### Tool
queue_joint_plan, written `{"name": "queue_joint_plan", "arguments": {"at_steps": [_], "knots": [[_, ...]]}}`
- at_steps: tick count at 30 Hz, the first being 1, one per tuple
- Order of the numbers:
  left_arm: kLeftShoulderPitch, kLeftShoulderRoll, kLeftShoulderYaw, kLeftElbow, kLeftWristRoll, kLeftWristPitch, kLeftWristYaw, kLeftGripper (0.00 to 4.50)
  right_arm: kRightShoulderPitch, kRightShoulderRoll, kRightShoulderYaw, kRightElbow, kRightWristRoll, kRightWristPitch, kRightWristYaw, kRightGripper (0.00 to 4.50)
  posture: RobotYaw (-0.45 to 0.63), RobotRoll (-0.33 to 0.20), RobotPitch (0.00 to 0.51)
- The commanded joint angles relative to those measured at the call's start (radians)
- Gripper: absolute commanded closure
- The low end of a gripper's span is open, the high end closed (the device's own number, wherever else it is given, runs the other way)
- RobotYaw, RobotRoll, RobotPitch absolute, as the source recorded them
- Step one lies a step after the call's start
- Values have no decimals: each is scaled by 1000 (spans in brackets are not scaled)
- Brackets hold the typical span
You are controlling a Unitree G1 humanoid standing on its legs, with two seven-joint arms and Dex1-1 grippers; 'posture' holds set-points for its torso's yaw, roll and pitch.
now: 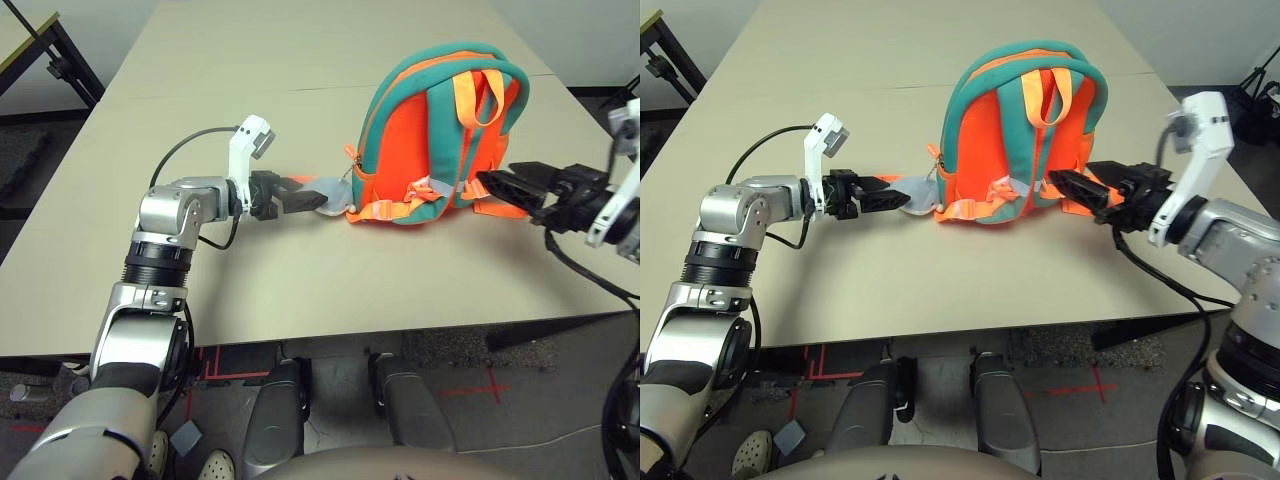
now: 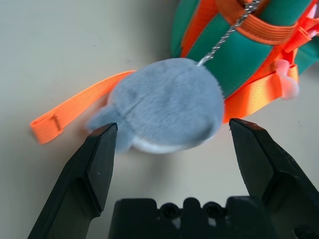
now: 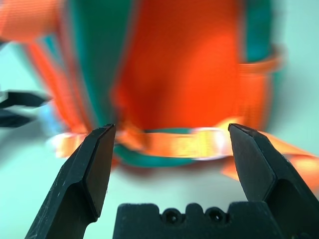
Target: Put the pencil case into the backpack and zip it.
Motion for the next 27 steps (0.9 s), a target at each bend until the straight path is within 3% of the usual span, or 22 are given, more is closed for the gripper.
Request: {"name": "queue_joint_plan", "arguments": {"at_steps": [1, 13, 19, 27], "knots": [[39, 15, 34, -6, -11, -13, 28, 0, 38, 28, 10, 48, -94, -129, -72, 23, -174, 0, 193], [163, -4, 290, 4, 8, -250, 334, 0, 21, 211, 58, 312, -328, -701, -196, 23, -78, 0, 211], [268, 9, 402, -43, 7, -353, 462, 0, -4, 215, 84, 464, -414, -936, -215, 23, -26, 0, 216], [299, 9, 463, -11, 24, -463, 585, 0, -23, 205, 83, 589, -436, -1068, -229, 23, 4, 0, 220]]}}
